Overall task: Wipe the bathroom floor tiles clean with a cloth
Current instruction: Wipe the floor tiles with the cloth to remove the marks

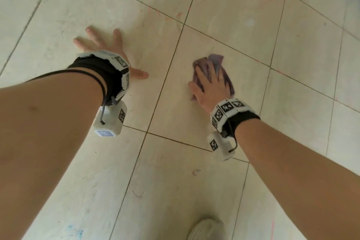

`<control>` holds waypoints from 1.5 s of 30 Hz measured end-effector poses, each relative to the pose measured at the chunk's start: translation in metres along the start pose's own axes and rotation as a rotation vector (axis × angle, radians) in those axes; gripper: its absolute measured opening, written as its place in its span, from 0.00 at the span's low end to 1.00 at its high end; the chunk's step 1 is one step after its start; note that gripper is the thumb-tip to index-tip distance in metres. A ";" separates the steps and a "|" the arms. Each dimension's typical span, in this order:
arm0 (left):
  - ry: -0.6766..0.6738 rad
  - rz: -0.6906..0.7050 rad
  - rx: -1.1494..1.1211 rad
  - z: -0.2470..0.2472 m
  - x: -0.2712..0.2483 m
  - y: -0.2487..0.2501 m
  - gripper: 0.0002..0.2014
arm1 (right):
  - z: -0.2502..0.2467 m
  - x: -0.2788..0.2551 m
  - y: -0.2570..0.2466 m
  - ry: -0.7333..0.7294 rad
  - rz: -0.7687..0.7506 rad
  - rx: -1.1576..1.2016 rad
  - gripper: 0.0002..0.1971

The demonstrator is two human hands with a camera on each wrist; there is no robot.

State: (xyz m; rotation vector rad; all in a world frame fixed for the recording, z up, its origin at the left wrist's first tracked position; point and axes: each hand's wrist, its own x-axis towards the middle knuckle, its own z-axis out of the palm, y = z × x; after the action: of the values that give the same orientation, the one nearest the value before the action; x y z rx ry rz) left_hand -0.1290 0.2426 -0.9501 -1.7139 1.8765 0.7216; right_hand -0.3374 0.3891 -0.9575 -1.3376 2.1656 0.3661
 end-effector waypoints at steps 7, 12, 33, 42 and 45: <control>-0.003 -0.003 -0.024 0.001 0.004 0.001 0.67 | -0.047 0.064 0.021 0.048 0.243 0.098 0.40; -0.002 -0.003 -0.010 0.002 0.005 0.002 0.67 | -0.052 0.074 -0.065 -0.006 -0.009 0.045 0.34; -0.040 0.202 0.111 0.010 0.011 -0.031 0.56 | 0.009 -0.021 -0.100 -0.152 -0.079 -0.034 0.33; -0.068 0.192 0.015 0.009 0.005 -0.032 0.54 | 0.010 -0.004 -0.095 -0.218 -0.109 -0.197 0.36; -0.056 0.202 0.001 0.010 0.004 -0.032 0.55 | 0.001 -0.008 -0.098 -0.233 -0.140 -0.267 0.36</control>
State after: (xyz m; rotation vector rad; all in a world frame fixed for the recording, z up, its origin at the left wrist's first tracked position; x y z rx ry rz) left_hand -0.0978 0.2442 -0.9617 -1.5018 2.0296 0.8364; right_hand -0.2479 0.3501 -0.9481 -1.4974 1.8683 0.7372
